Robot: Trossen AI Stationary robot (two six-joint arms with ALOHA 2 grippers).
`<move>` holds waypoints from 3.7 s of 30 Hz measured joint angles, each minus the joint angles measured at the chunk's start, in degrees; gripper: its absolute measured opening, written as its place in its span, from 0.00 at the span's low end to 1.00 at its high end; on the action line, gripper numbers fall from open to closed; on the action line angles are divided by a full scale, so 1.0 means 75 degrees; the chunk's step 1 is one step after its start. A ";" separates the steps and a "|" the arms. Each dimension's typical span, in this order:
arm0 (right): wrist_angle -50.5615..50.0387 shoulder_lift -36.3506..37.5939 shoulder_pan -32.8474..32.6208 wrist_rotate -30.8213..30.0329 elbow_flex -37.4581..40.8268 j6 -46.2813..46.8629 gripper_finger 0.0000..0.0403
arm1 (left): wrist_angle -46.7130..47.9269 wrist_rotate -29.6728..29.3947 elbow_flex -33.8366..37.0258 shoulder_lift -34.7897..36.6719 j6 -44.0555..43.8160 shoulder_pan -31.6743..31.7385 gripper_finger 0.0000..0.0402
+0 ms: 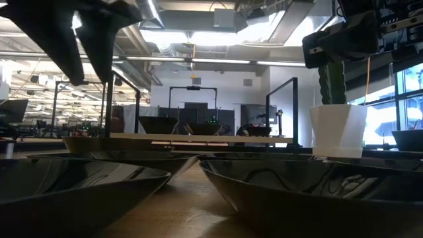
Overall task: Pick & Place Mini shaped plates
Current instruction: Stack the top distorted square plate on the top of the distorted square plate on the shelf
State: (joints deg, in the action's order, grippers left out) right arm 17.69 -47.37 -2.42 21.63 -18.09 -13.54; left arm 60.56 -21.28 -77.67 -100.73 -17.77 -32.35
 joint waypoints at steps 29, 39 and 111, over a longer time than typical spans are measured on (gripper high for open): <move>-0.0026 -0.0001 0.0000 0.0000 0.0000 -0.0052 0.01 | -0.0845 0.0402 0.0943 -0.0543 0.0222 0.0191 0.42; -0.0029 0.0000 -0.0003 0.0000 0.0000 -0.0033 0.01 | -0.0821 0.0396 0.0942 -0.0711 0.0273 0.0185 0.42; 0.0105 -0.0003 0.0000 0.0000 0.0000 -0.0066 0.01 | -0.0231 0.1409 0.0325 -0.0755 0.0221 0.0587 0.01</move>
State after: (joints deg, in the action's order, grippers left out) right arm 18.48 -47.40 -2.42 21.63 -18.09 -14.03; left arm 58.82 -10.71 -75.24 -106.39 -16.12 -27.95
